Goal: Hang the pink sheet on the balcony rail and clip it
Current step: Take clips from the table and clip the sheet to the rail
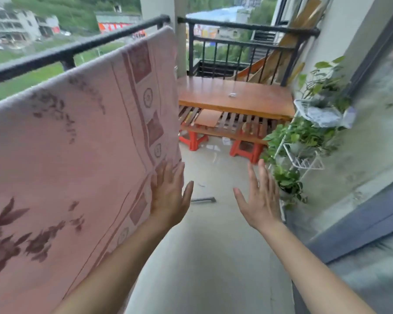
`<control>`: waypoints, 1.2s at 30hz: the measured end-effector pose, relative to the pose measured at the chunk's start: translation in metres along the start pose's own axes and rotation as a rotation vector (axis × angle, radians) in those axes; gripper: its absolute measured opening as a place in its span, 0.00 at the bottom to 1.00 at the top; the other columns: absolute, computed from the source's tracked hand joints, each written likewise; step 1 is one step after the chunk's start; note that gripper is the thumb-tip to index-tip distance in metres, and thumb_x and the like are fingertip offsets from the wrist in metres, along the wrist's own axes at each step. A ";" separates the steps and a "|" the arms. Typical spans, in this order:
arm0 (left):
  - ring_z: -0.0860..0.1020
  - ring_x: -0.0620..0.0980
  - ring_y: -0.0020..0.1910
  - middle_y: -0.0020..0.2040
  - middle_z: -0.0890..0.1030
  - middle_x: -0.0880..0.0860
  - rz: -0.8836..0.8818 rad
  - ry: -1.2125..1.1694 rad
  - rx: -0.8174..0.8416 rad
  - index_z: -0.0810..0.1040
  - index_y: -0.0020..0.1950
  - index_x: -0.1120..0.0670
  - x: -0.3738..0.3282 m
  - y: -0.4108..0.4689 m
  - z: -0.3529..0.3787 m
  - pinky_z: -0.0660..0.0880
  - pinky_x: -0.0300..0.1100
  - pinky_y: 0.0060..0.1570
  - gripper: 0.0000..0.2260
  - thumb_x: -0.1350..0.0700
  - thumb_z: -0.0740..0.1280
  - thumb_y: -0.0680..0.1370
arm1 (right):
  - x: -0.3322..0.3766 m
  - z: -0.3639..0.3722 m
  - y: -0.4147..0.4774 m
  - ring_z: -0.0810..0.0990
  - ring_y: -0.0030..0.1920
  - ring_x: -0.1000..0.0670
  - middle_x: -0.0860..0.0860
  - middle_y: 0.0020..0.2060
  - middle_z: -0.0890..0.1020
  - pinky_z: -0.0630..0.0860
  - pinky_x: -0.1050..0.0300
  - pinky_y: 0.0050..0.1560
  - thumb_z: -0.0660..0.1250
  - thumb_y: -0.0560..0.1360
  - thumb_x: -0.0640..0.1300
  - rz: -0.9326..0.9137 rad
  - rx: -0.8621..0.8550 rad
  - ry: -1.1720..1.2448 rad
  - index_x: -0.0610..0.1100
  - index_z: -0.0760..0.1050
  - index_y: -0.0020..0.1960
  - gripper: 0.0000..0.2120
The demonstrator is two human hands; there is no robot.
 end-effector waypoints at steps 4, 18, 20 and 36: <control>0.54 0.58 0.77 0.79 0.55 0.58 0.130 -0.033 0.034 0.62 0.76 0.52 -0.048 0.105 0.055 0.58 0.57 0.72 0.26 0.42 0.52 0.81 | -0.070 0.018 0.060 0.51 0.79 0.41 0.43 0.80 0.47 0.52 0.42 0.76 0.57 0.79 0.61 0.138 -0.011 0.002 0.50 0.44 0.81 0.38; 0.54 0.58 0.77 0.80 0.53 0.56 0.189 0.057 0.057 0.59 0.78 0.51 -0.130 0.453 0.181 0.56 0.58 0.73 0.29 0.40 0.52 0.79 | -0.205 0.103 0.422 0.47 0.80 0.42 0.44 0.80 0.42 0.46 0.46 0.77 0.53 0.81 0.60 0.187 0.051 0.124 0.51 0.38 0.81 0.36; 0.55 0.58 0.77 0.79 0.54 0.55 0.167 0.044 0.029 0.60 0.77 0.52 -0.129 0.495 0.187 0.57 0.60 0.72 0.29 0.41 0.53 0.79 | -0.202 0.115 0.470 0.48 0.80 0.43 0.43 0.80 0.44 0.46 0.47 0.77 0.54 0.81 0.59 0.159 0.078 0.127 0.51 0.39 0.81 0.36; 0.55 0.59 0.77 0.79 0.55 0.58 0.068 0.031 0.150 0.59 0.77 0.52 -0.078 0.871 0.320 0.57 0.57 0.72 0.27 0.41 0.53 0.80 | -0.244 0.240 0.841 0.49 0.80 0.43 0.45 0.81 0.46 0.51 0.47 0.77 0.56 0.81 0.57 0.138 0.233 -0.022 0.50 0.40 0.81 0.37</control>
Point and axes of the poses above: each hand's wrist, its own y-axis towards the middle knuckle, its own z-axis out of the palm, x = y × z, the point moved 8 cm from there along y, towards the middle knuckle
